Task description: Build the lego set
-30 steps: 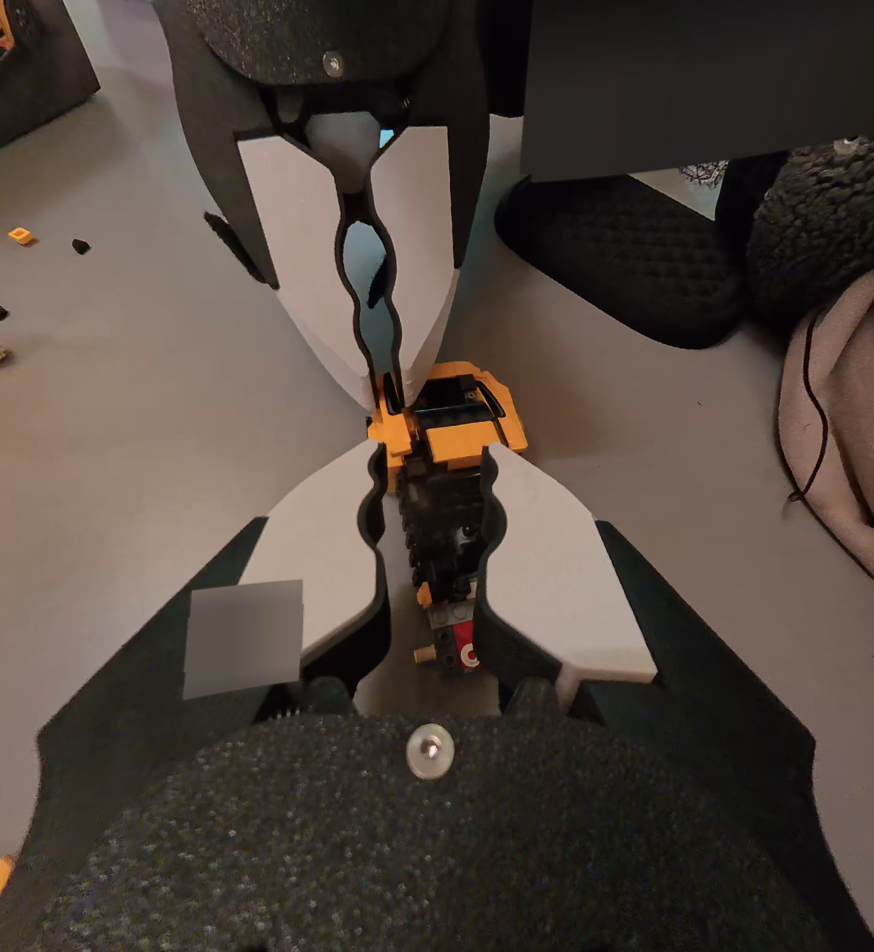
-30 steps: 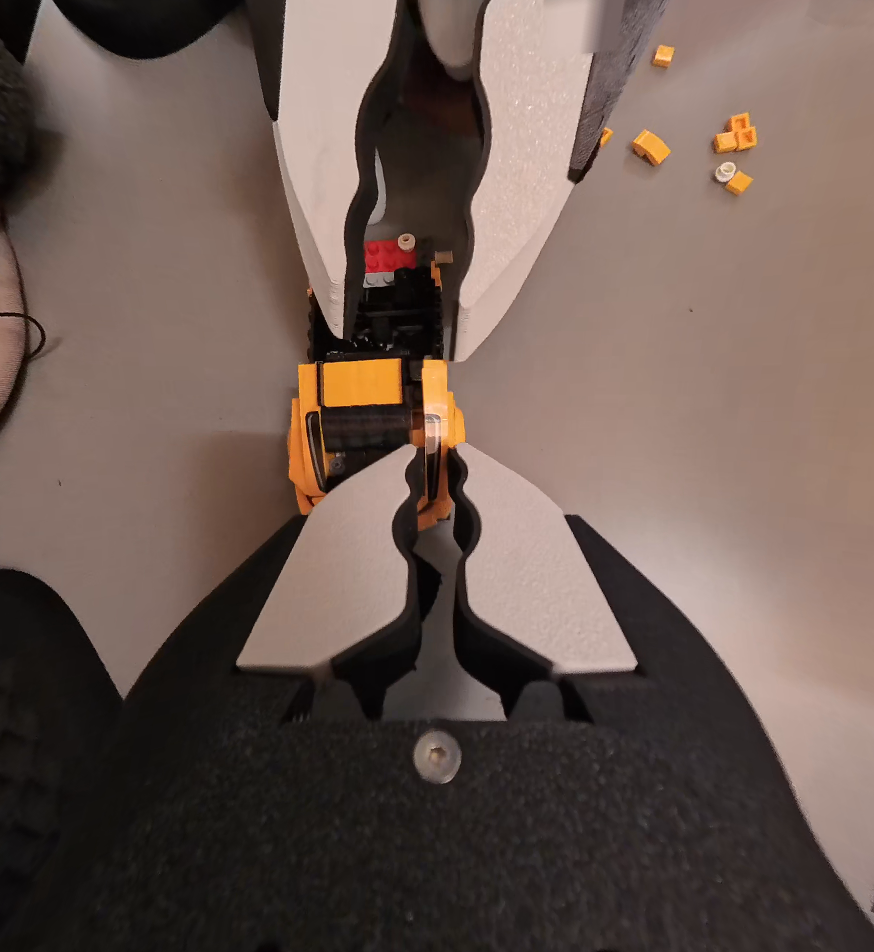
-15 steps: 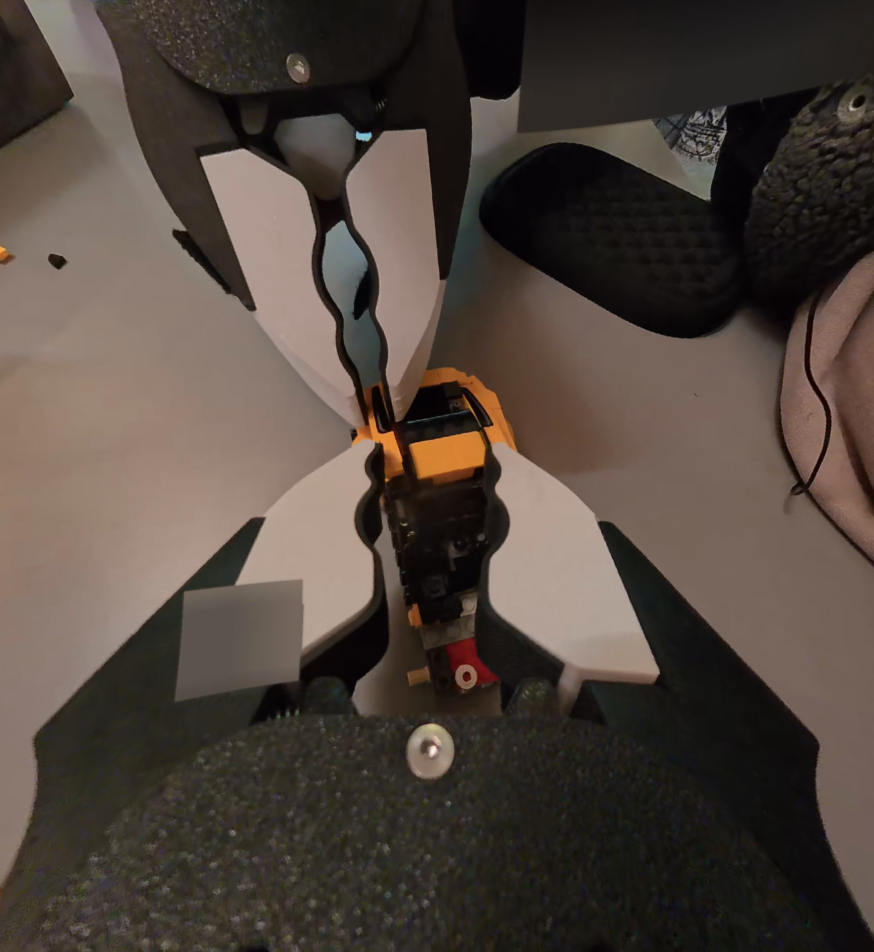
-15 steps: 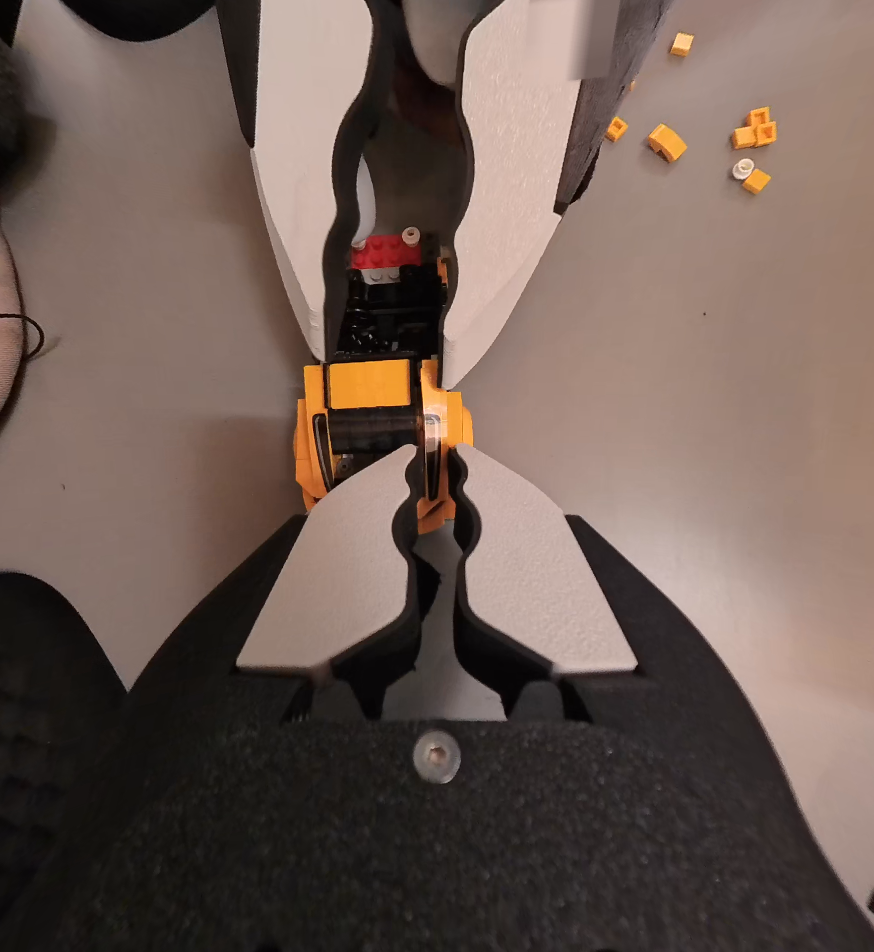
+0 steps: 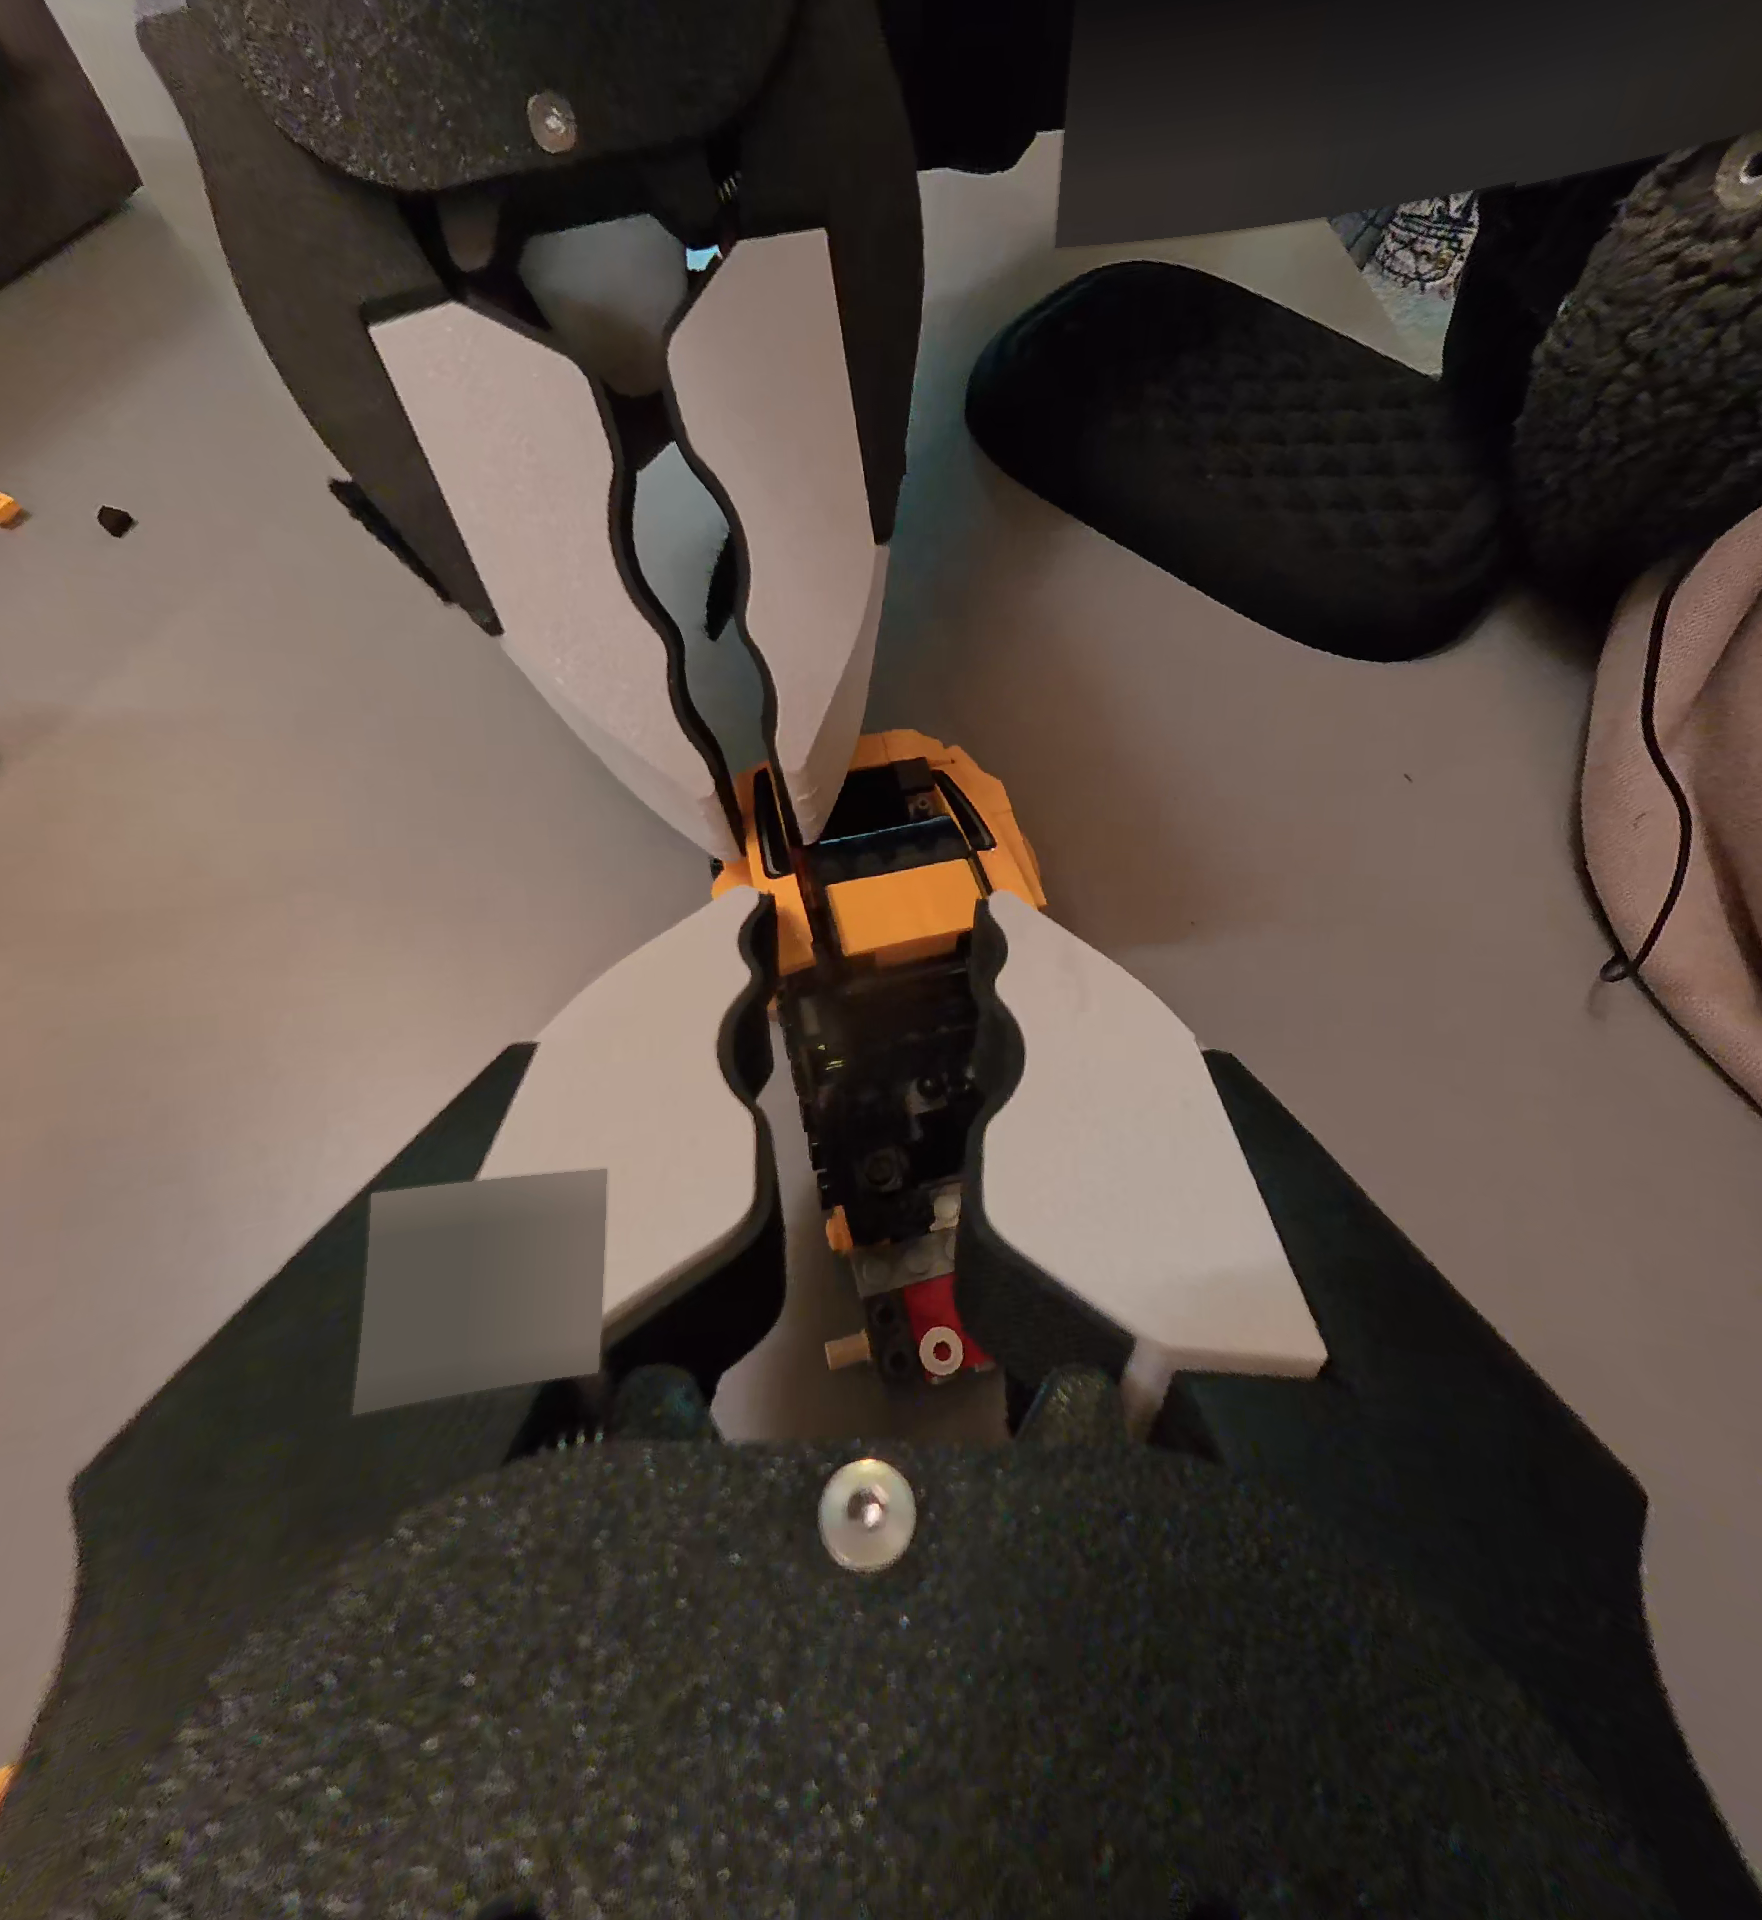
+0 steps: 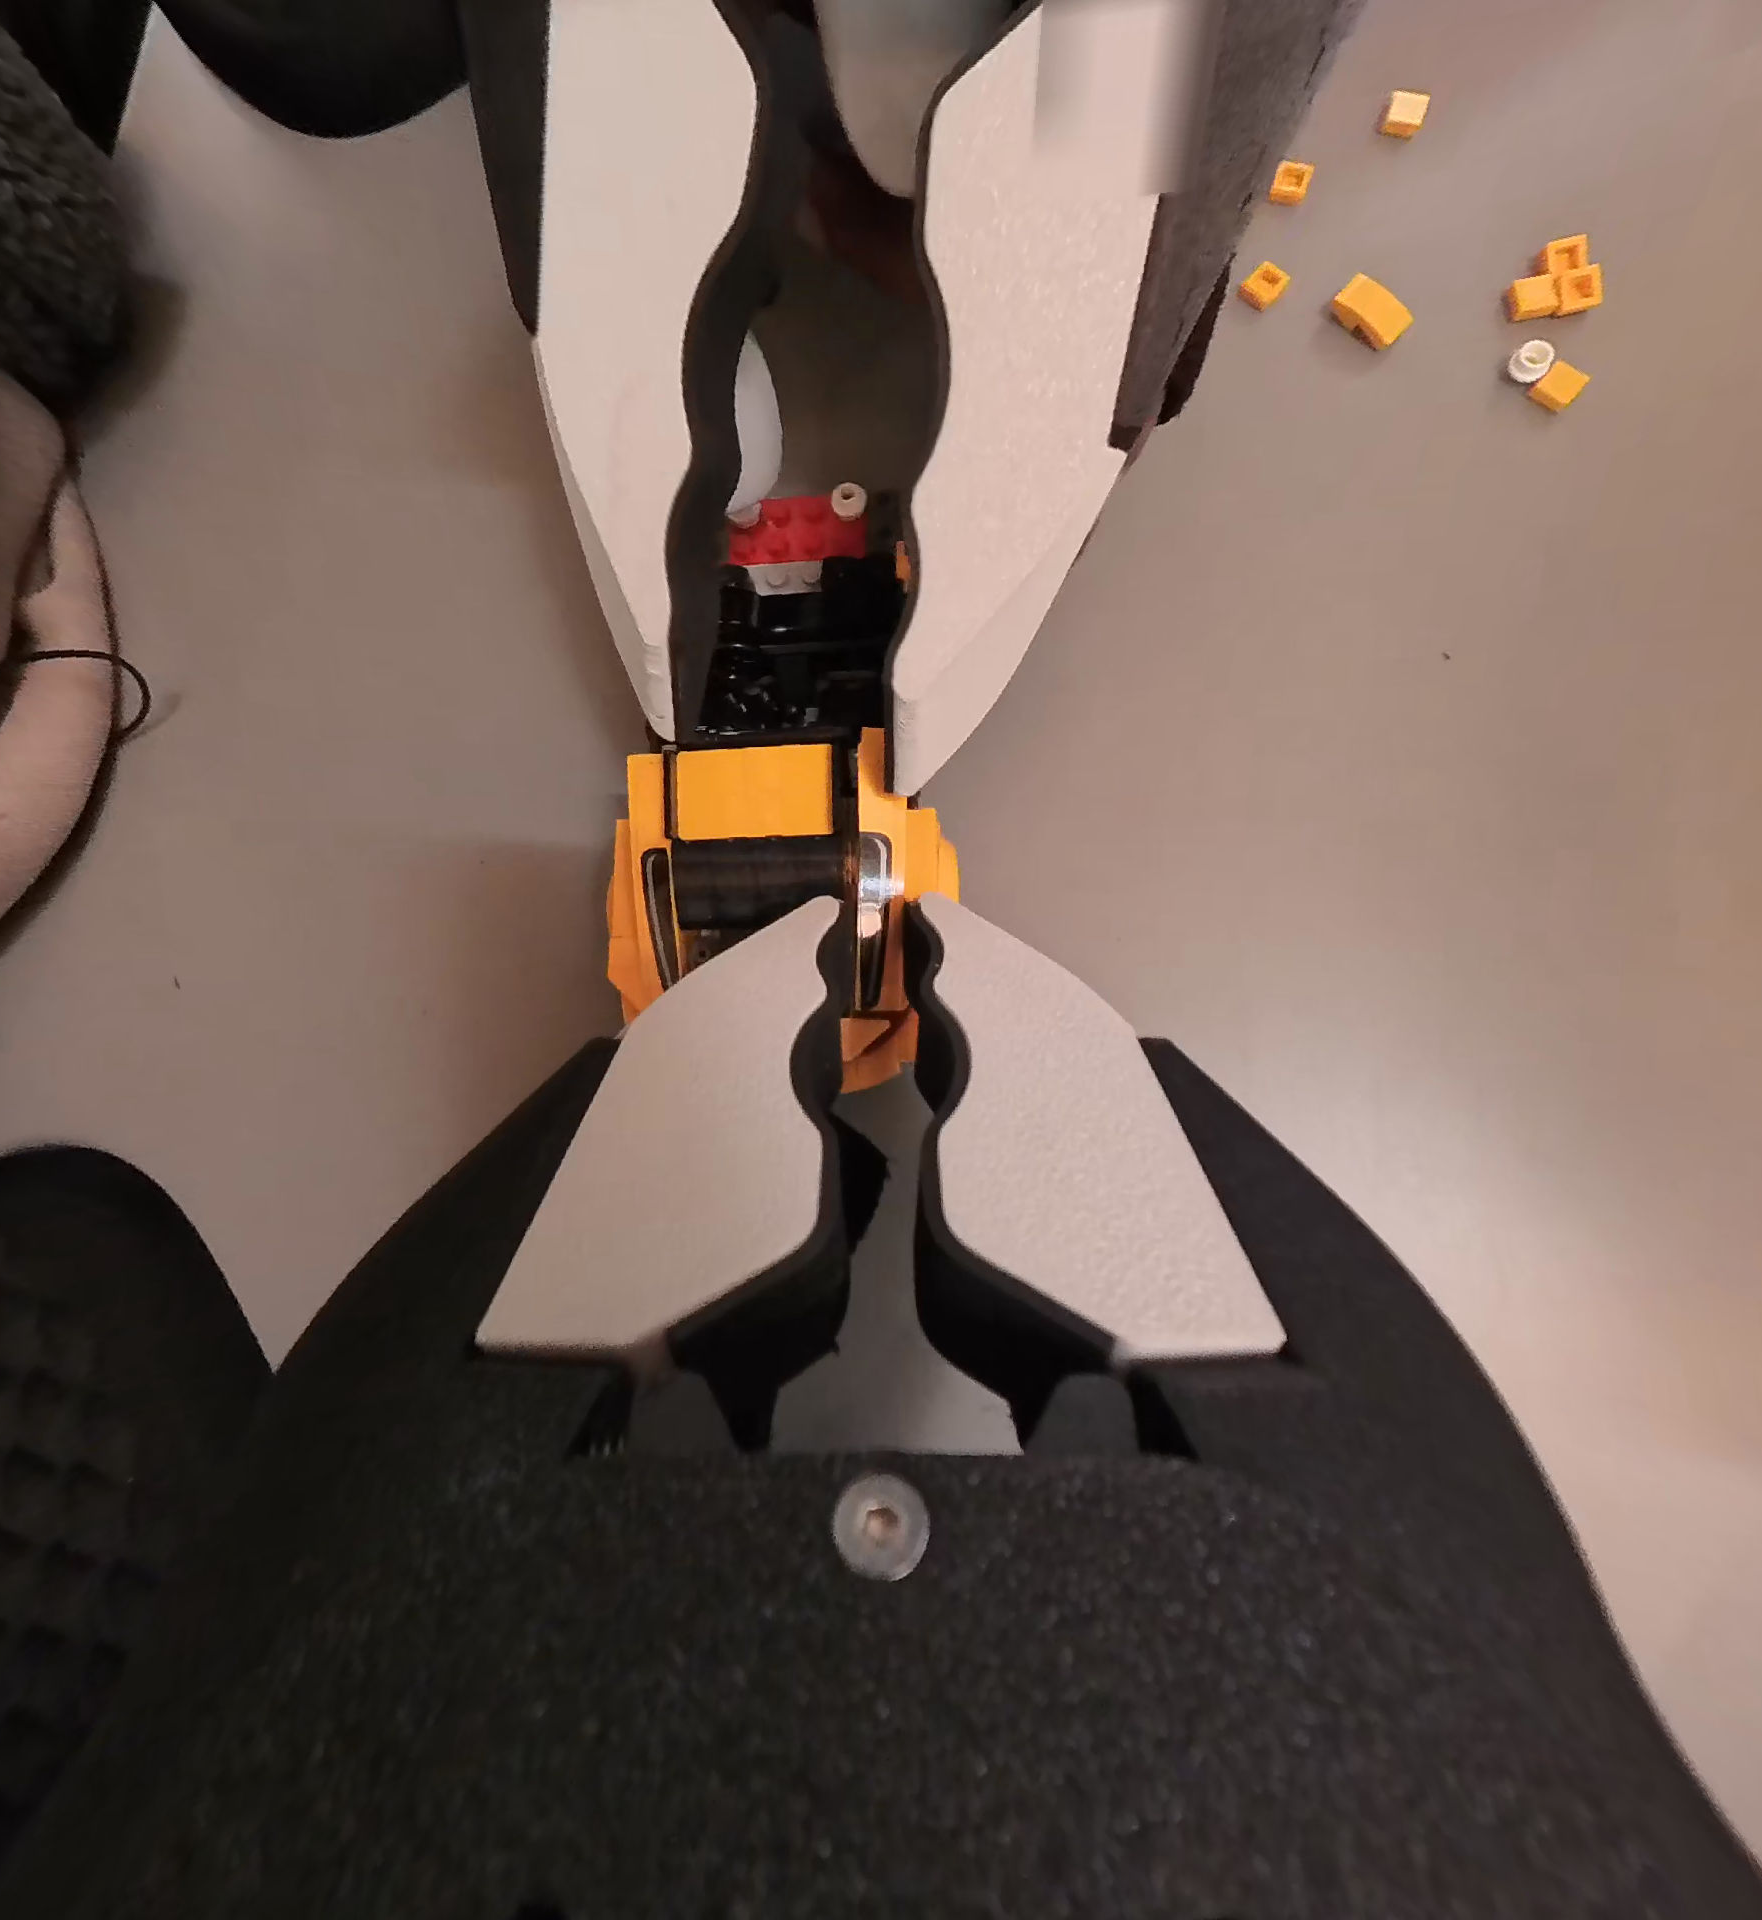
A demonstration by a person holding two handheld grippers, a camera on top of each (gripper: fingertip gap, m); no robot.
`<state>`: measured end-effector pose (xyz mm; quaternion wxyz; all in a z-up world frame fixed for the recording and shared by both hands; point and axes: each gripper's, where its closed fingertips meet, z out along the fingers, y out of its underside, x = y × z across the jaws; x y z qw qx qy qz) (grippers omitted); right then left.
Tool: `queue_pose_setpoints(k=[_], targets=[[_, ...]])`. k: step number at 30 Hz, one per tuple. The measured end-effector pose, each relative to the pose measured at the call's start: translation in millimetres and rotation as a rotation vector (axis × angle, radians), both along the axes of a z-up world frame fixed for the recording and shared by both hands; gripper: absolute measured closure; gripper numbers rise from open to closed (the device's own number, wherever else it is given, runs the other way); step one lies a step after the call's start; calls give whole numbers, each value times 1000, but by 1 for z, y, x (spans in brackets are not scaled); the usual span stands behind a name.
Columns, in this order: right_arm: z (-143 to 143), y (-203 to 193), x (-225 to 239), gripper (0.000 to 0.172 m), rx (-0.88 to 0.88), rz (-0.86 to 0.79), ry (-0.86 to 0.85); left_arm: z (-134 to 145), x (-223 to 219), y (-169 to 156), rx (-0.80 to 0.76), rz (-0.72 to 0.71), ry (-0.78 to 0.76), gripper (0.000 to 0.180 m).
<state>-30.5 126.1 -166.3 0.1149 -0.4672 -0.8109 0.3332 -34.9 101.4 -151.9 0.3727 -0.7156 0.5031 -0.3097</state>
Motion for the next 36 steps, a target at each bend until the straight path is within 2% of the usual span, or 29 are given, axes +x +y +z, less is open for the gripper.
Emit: queue_pose_setpoints(k=[21,29,36], targets=[[1,-8,6,153,-121,37,-22,-1,3,-2,27,-14,38,146],[5,-5,6,151,-156,17,-14,-5,1,-1,108,-26,162,146],[16,2,-3,160,-244,-34,4,-7,2,-2,130,-34,237,148]])
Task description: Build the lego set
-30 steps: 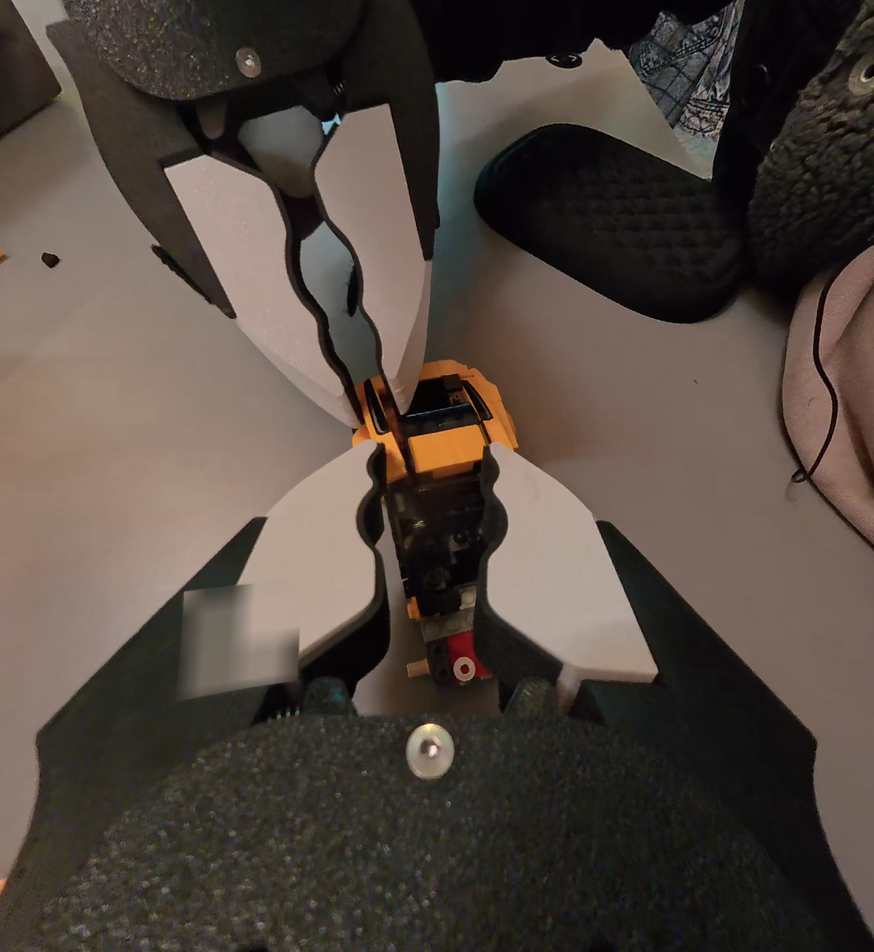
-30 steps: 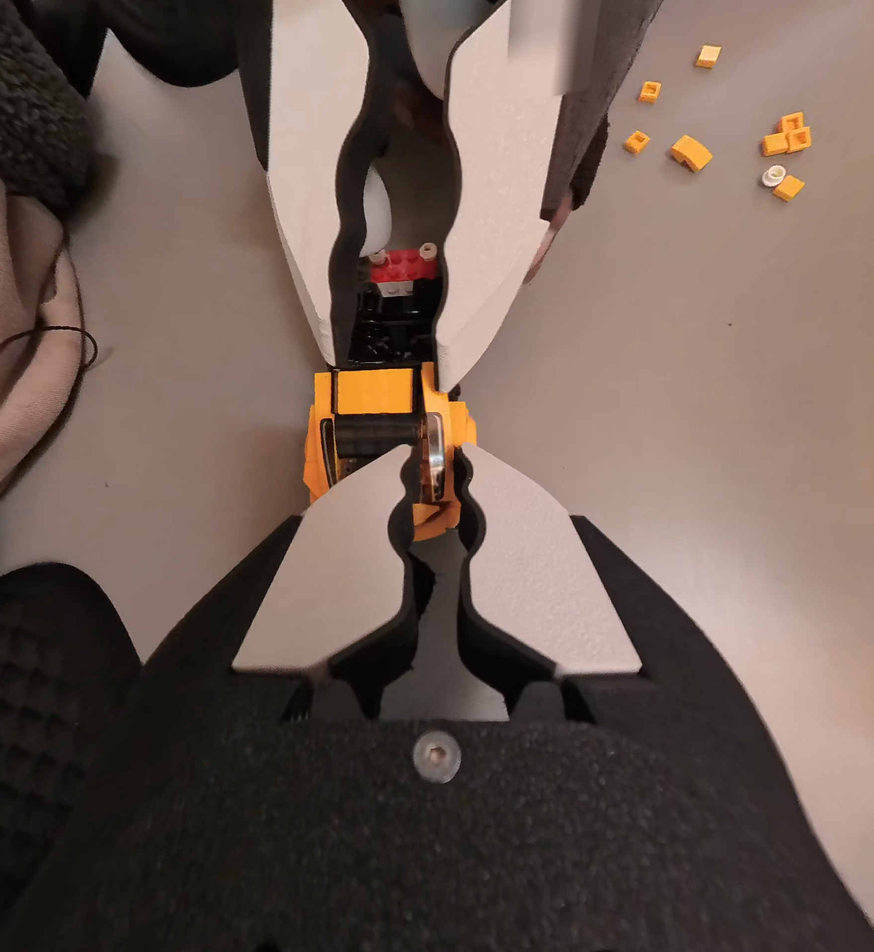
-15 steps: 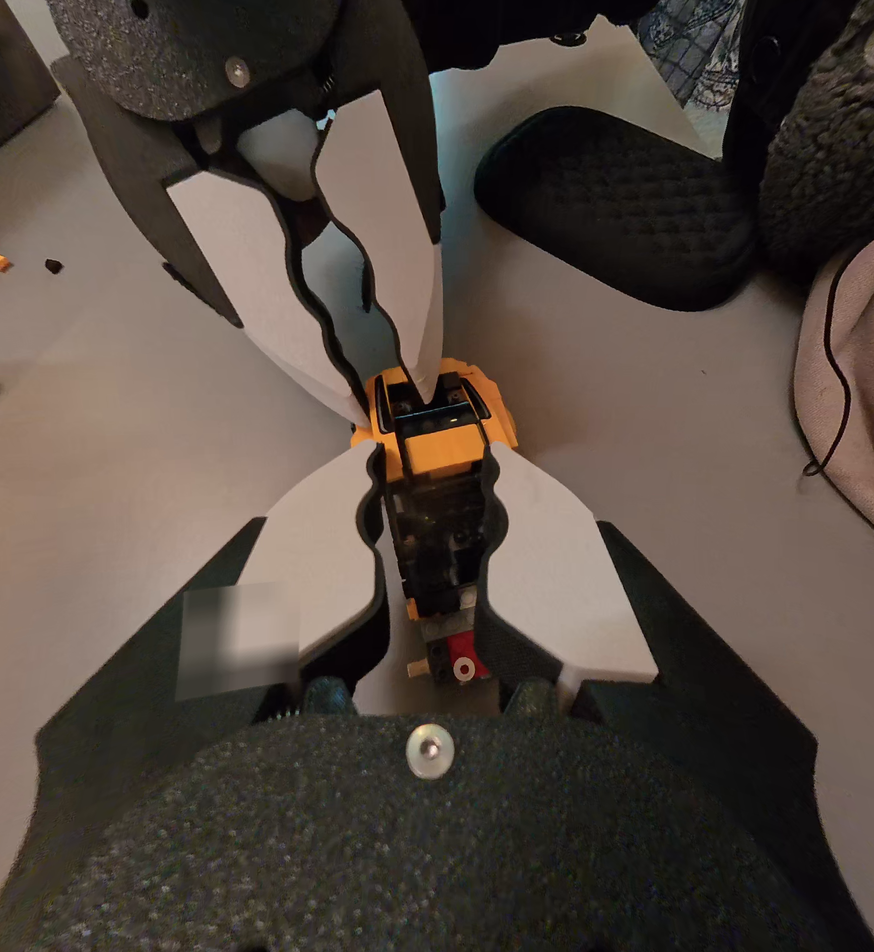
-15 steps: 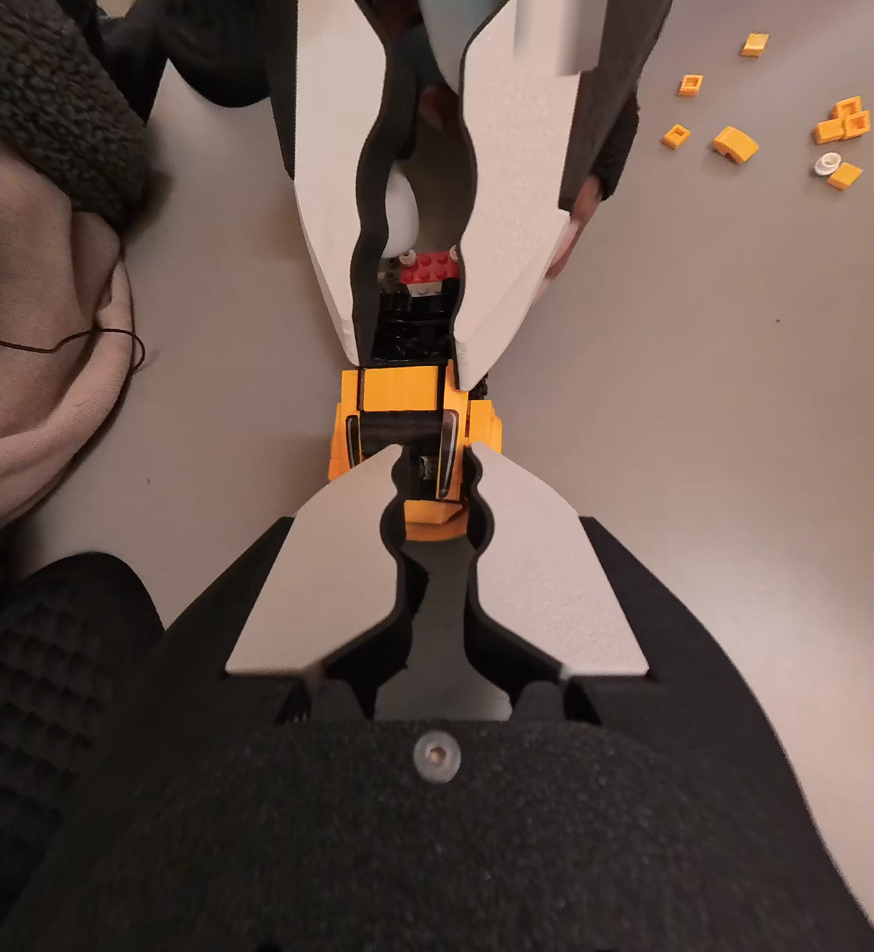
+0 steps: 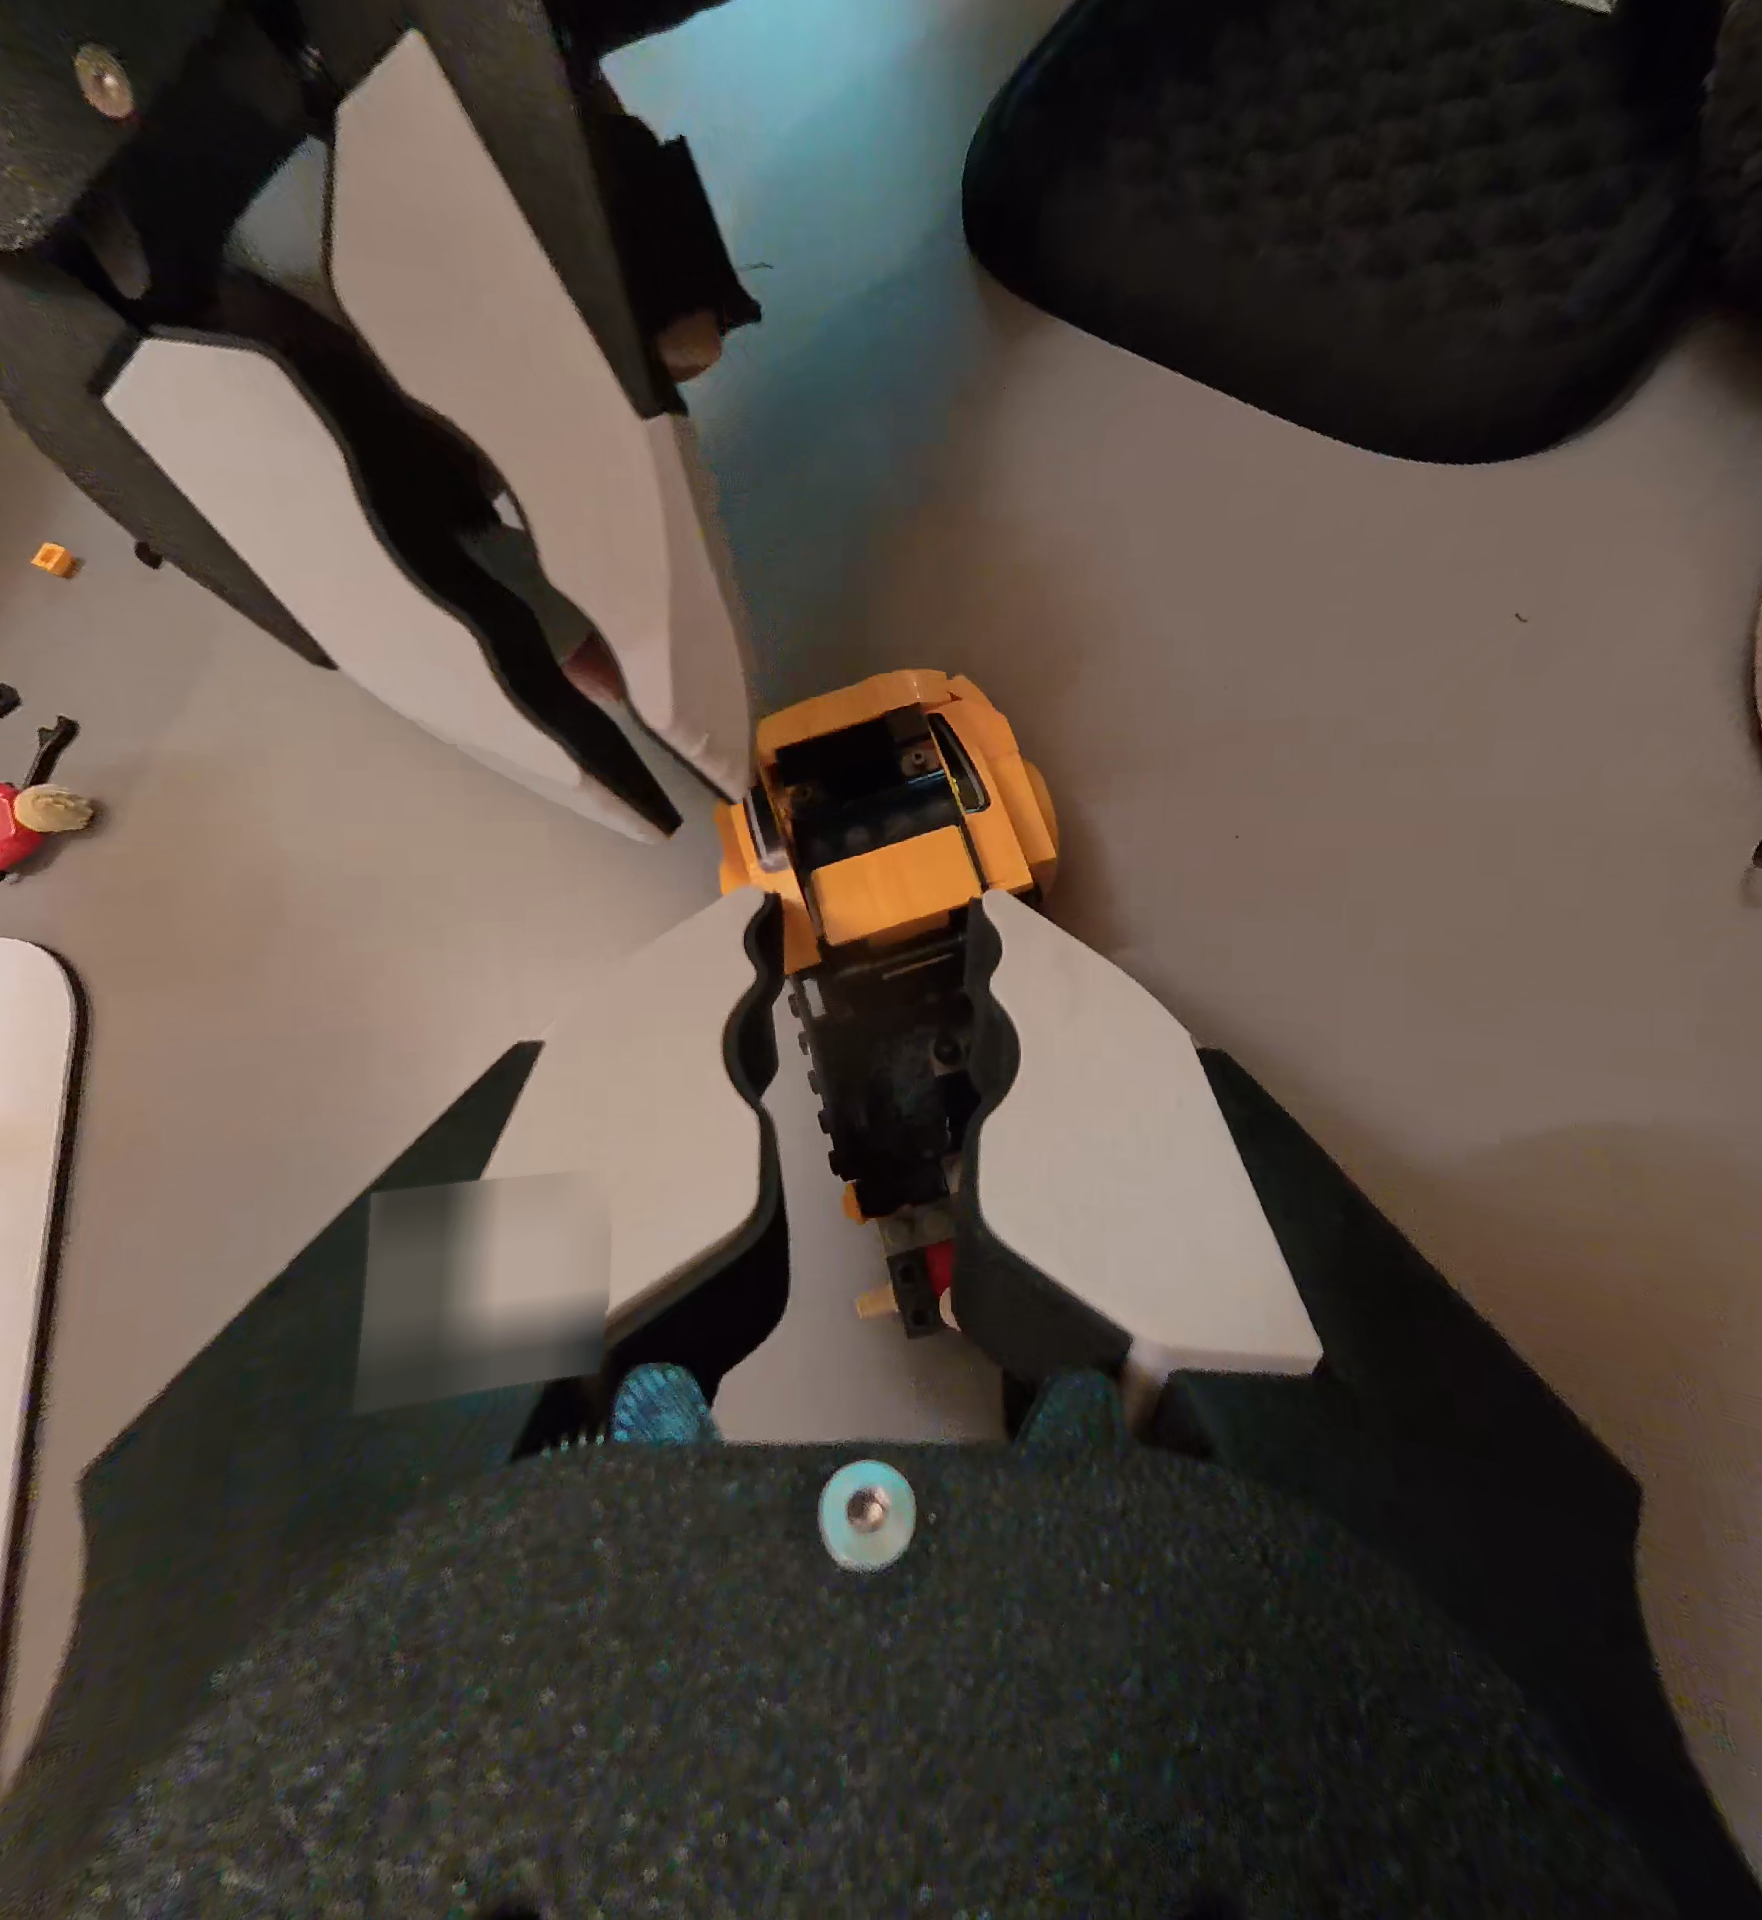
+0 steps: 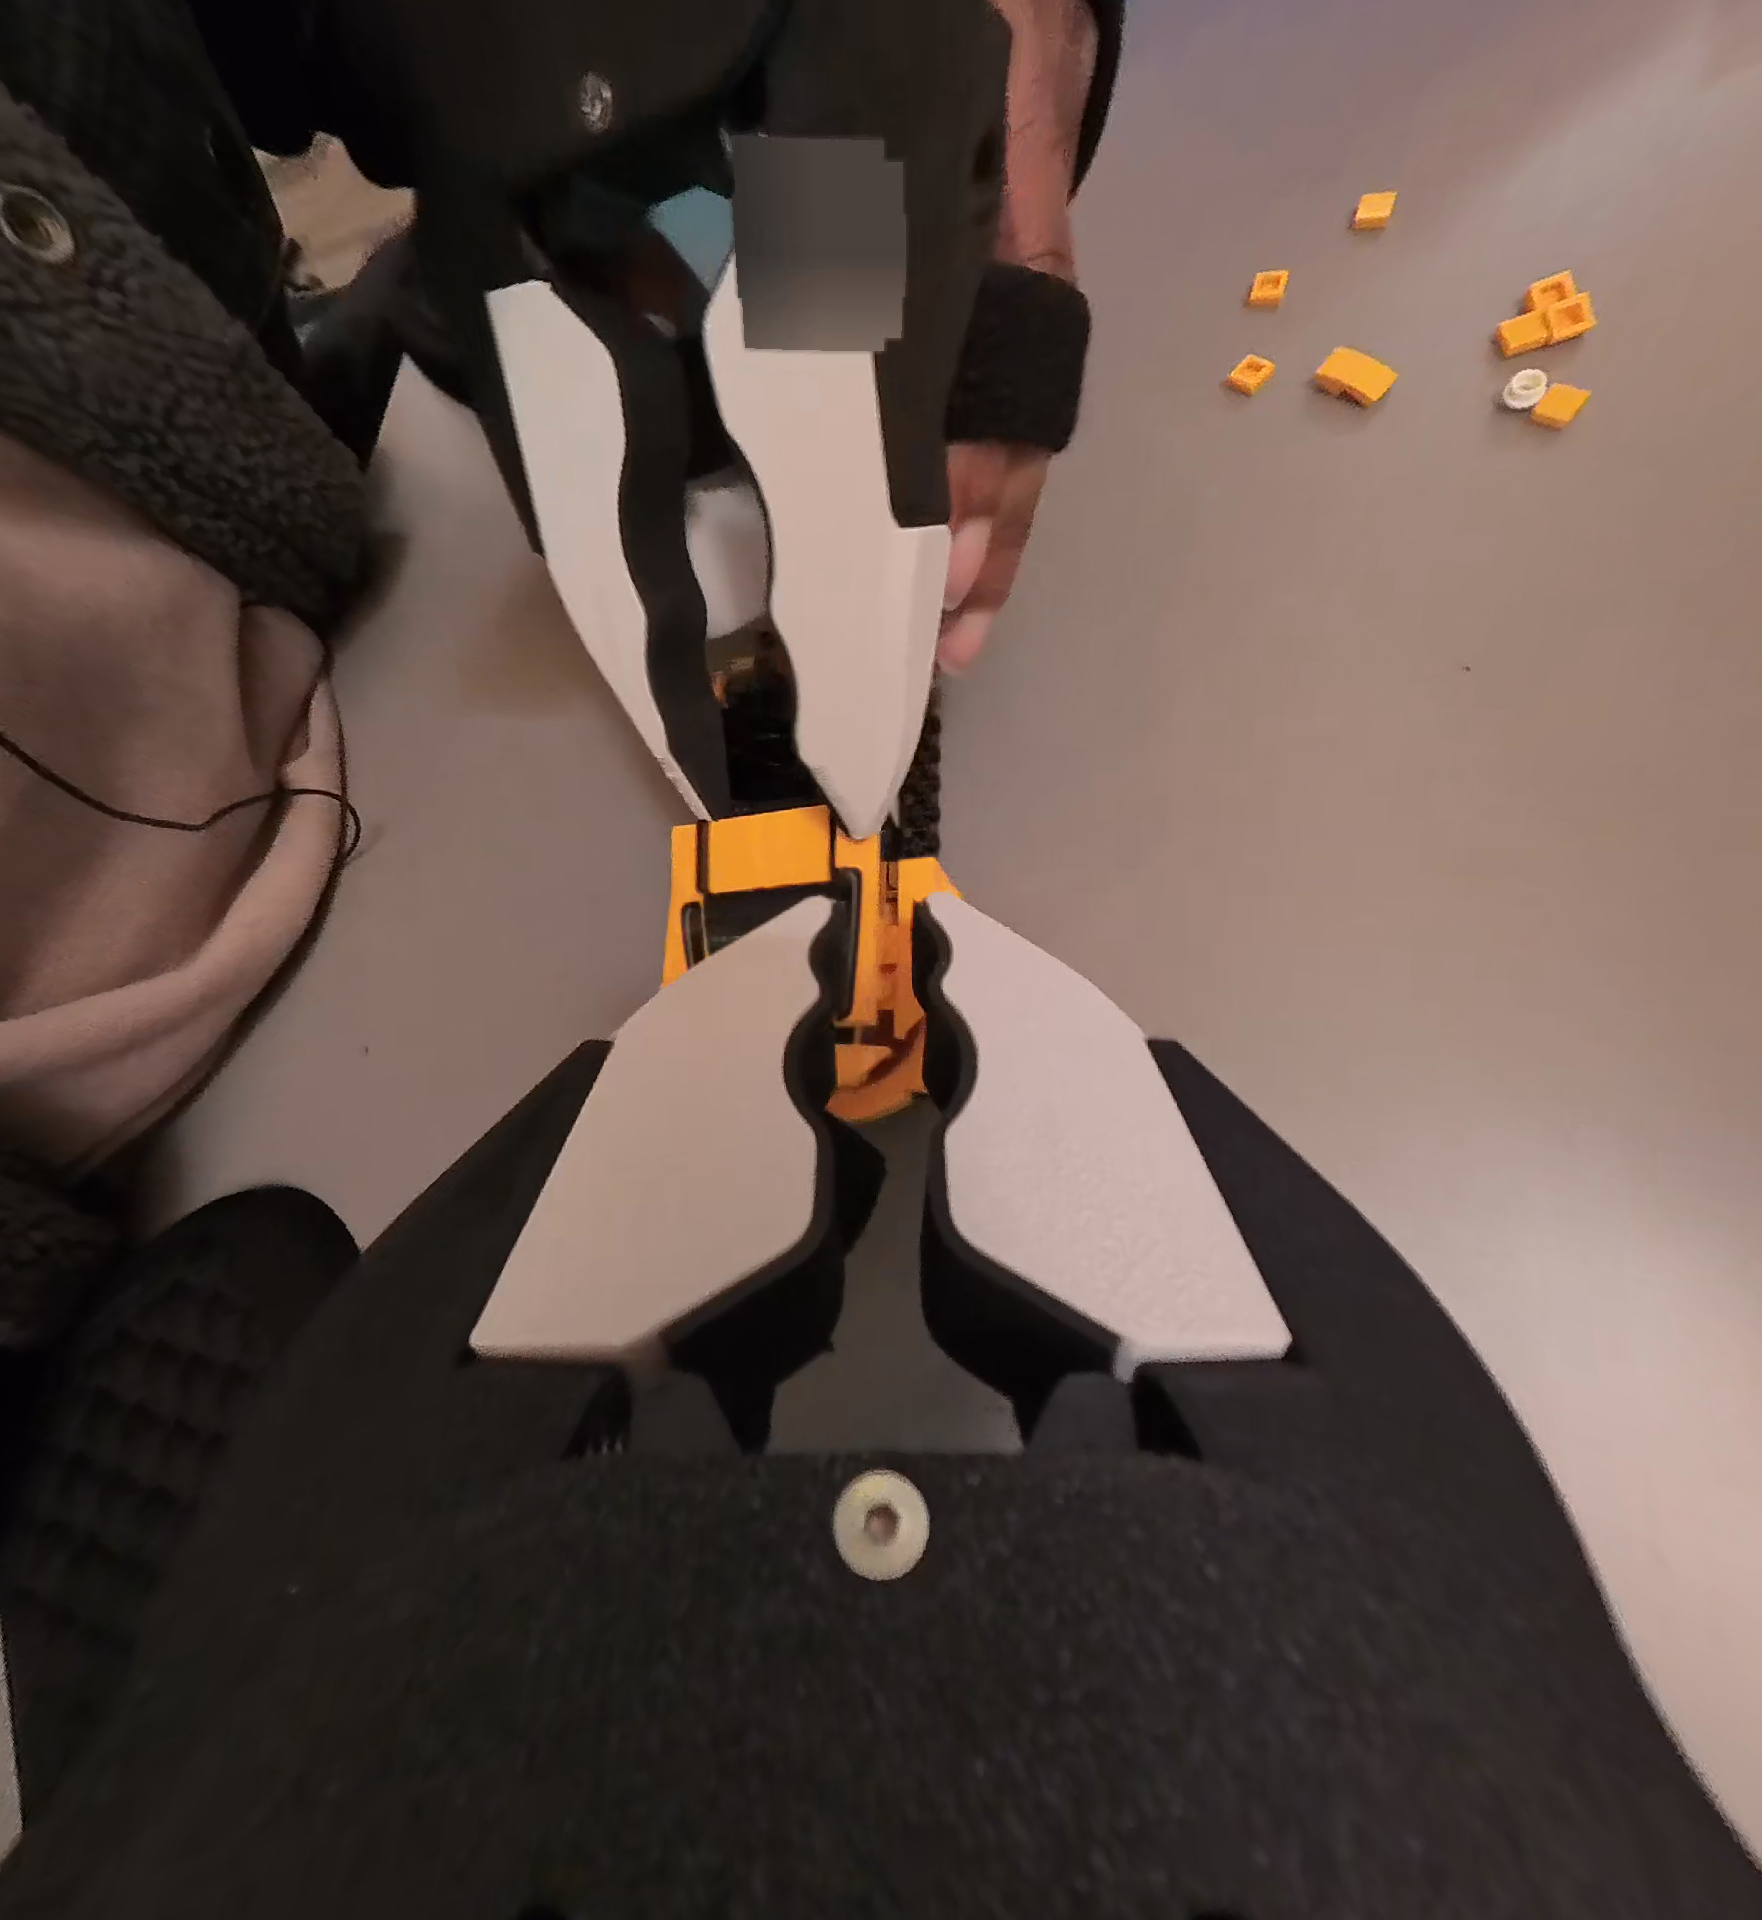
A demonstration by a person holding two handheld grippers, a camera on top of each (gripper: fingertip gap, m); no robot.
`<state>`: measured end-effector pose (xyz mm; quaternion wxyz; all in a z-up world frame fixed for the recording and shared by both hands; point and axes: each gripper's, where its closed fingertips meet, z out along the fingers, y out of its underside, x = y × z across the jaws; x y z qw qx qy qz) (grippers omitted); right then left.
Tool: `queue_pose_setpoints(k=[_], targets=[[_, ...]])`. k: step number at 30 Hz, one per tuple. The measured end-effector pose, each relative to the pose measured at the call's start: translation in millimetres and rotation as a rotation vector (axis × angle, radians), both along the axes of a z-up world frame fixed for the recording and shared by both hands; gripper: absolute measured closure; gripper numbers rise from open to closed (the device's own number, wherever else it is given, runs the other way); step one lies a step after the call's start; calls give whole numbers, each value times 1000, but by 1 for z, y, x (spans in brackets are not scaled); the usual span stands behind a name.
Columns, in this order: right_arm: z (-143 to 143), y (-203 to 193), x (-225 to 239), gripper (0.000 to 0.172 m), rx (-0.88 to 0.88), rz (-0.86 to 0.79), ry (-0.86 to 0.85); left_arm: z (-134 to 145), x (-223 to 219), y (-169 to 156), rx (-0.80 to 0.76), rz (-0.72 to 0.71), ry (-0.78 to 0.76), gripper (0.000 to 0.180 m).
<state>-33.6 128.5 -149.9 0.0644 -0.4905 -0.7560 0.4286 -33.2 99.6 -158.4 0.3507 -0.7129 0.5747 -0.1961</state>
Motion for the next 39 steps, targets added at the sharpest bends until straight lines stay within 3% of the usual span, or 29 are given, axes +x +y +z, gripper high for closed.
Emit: queue_pose_setpoints(k=[9,25,39], targets=[[-12,-1,6,171,28,29,-63,-1,3,1,-36,-25,36,145],[-16,-4,7,168,129,47,-73,-3,5,-5,-64,-66,23,145],[-13,-14,3,168,114,47,-67,-4,5,-7,-36,-72,8,147]])
